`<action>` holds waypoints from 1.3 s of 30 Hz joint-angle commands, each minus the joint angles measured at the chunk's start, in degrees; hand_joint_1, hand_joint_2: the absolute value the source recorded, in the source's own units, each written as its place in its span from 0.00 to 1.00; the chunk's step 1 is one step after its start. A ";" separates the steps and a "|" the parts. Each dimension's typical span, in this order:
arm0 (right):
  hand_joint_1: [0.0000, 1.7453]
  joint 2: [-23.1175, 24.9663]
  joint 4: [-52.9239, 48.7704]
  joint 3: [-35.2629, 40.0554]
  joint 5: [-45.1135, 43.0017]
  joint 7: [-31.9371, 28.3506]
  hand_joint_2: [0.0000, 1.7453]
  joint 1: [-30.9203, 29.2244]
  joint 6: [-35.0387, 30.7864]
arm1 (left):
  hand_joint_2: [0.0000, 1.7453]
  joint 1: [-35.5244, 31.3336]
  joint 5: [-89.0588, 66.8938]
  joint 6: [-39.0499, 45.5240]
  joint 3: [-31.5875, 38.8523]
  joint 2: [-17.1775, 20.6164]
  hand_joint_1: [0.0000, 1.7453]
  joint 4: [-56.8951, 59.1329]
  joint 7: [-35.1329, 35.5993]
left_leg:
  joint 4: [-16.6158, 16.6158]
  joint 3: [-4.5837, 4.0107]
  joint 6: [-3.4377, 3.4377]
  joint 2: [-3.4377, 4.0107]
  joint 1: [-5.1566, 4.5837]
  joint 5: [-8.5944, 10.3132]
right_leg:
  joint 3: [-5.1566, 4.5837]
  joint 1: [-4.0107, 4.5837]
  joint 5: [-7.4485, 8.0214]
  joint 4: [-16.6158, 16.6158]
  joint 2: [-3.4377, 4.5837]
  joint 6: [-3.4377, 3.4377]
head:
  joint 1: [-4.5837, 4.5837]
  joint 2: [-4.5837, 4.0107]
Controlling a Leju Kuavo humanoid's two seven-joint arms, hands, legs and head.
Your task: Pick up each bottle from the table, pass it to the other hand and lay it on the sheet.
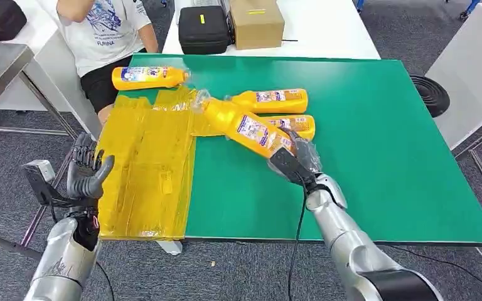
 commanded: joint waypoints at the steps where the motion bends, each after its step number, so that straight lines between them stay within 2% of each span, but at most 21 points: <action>1: 1.00 4.48 -1.26 -1.14 -2.27 -3.42 1.00 1.73 5.10 | 1.00 -2.18 0.23 -2.23 -9.57 -2.62 0.00 4.48 0.10 | -0.04 0.14 -0.01 -0.04 -0.01 -0.04 | 0.16 0.01 -0.07 -0.03 -0.08 -0.08 | 0.02 0.00; 11: 1.00 8.77 1.63 4.30 -2.94 -4.85 1.00 2.96 11.64 | 1.00 -2.98 -2.60 -4.61 -20.33 -3.79 0.00 3.95 -1.86 | 0.00 0.28 -0.01 -0.03 0.02 -0.13 | 0.31 0.05 -0.14 -0.02 -0.11 -0.14 | 0.00 0.00; 22: 1.00 8.83 1.69 4.37 -2.93 -4.81 1.00 2.87 11.63 | 1.00 -2.89 -2.59 -4.62 -20.38 -3.68 0.00 3.80 -1.89 | 0.01 0.38 -0.02 0.01 0.04 -0.17 | 0.41 0.08 -0.18 -0.02 -0.09 -0.18 | 0.00 0.00; 27: 1.00 9.44 2.74 6.44 -3.74 -5.06 1.00 2.98 14.19 | 1.00 -1.76 -3.88 -6.54 -24.49 -2.84 0.00 0.78 -3.12 | -0.01 0.19 -0.01 0.03 0.03 -0.09 | 0.20 0.05 -0.09 -0.02 -0.04 -0.12 | 0.00 0.00; 31: 1.00 9.36 3.74 7.60 -4.11 -5.01 1.00 3.17 14.89 | 1.00 -2.67 -3.58 -8.08 -25.69 -2.80 0.00 1.65 -4.25 | -0.01 0.35 -0.02 0.06 0.03 -0.17 | 0.37 0.07 -0.16 -0.03 -0.03 -0.17 | 0.02 0.00; 36: 1.00 8.44 3.96 7.03 -5.55 -5.15 1.00 2.81 15.44 | 1.00 -2.24 -2.60 -13.78 -26.85 -1.80 0.00 0.10 -6.81 | -0.01 0.17 -0.02 0.01 0.03 -0.08 | 0.20 0.05 -0.08 -0.03 -0.05 -0.12 | 0.00 0.00; 39: 1.00 8.23 4.14 6.41 -6.54 -5.41 1.00 2.48 16.15 | 1.00 -1.71 -2.86 -17.26 -27.61 -1.21 0.00 -0.53 -8.77 | 0.00 0.37 -0.02 0.05 0.03 -0.17 | 0.39 0.07 -0.16 -0.02 -0.05 -0.18 | -0.02 0.00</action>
